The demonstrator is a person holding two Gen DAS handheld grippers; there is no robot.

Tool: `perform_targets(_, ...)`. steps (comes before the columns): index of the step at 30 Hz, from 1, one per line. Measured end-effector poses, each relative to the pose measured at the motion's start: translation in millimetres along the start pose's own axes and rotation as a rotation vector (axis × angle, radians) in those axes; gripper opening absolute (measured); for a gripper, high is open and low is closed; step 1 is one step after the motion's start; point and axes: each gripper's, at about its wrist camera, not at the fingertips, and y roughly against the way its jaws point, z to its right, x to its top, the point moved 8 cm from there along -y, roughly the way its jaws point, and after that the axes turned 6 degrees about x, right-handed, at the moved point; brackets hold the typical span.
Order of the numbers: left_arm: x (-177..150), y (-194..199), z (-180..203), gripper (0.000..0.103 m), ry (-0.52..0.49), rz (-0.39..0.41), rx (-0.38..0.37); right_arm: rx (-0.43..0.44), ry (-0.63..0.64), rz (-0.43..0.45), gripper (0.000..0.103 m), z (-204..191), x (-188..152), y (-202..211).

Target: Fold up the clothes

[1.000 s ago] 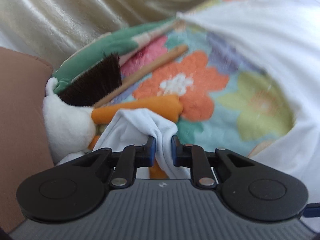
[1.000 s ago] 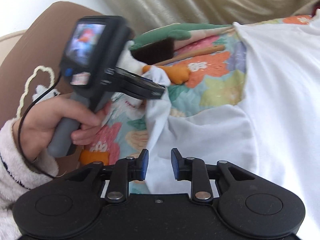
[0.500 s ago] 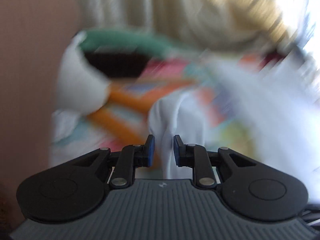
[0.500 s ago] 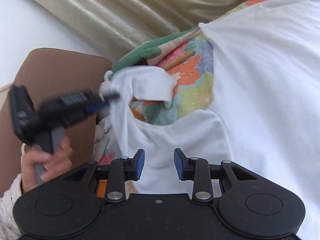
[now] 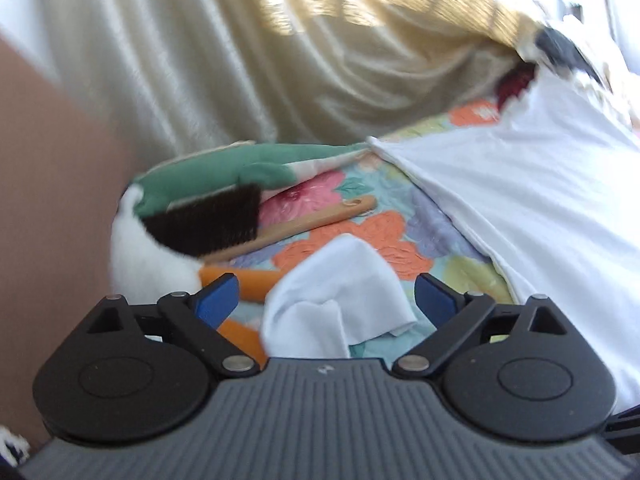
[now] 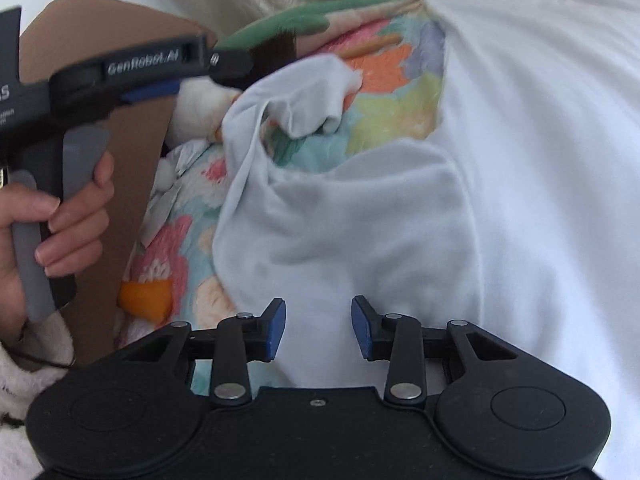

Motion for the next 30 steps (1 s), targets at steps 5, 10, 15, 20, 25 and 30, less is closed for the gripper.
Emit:
perform_targets(5,-5.6,-36.0,44.5,0.096,-0.322,-0.059,-0.020,0.054,-0.084,-0.009,0.041,4.8,-1.9,7.1)
perform_targets(10,-19.2,-61.2,62.1,0.096,-0.438,-0.094,0.077,0.026,-0.067,-0.002,0.042,4.2,0.6,13.9)
perform_targets(15,-24.3,-89.1,48.8,0.008,-0.271,-0.208,0.034,0.011,-0.042,-0.004,0.042,8.6,-5.0,13.7)
perform_targets(20,1.7,-65.0,-8.9,0.008,-0.045,-0.157,0.050,0.011,-0.041,0.000,0.041,8.9,-5.0,15.0)
perform_targets(25,20.7,-30.9,-100.8,0.008,0.257,-0.112,0.056,0.012,-0.026,-0.003,0.042,9.6,-6.6,14.9)
perform_targets(30,-19.3,-58.1,-147.4,0.008,0.128,-0.204,0.348,0.011,-0.007,-0.009,0.043,6.6,-10.1,14.9)
